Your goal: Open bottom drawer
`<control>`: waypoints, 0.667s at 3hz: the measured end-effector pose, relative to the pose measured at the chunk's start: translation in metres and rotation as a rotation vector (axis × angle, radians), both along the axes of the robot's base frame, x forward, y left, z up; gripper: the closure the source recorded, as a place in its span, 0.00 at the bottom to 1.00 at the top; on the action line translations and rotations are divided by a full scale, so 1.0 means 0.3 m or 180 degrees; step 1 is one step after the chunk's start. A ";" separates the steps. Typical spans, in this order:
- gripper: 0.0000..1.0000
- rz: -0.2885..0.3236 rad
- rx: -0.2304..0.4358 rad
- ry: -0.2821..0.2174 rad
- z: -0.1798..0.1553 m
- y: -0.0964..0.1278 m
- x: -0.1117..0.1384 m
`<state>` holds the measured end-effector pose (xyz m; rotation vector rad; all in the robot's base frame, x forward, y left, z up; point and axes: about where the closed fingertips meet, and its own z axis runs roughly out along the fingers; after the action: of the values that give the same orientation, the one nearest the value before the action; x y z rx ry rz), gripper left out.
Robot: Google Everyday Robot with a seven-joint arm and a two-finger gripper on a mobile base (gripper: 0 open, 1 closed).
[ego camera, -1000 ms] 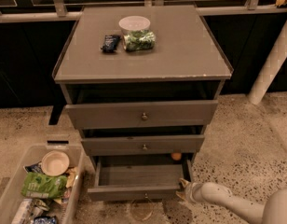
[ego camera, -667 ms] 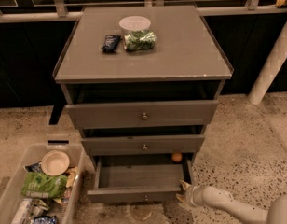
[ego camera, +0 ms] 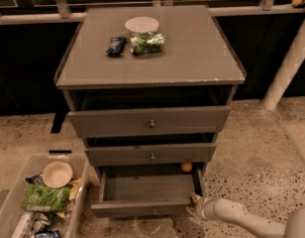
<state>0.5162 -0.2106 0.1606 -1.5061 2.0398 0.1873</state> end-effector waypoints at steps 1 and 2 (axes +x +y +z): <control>1.00 0.0000 0.0000 0.0000 0.005 0.000 0.000; 1.00 -0.0016 0.0019 -0.0004 -0.016 -0.005 -0.041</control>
Offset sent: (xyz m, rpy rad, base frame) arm -0.3248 -0.0346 -0.1532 0.1277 -0.0369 -0.1094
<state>0.5040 -0.2121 0.1560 -1.4971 2.0399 0.1902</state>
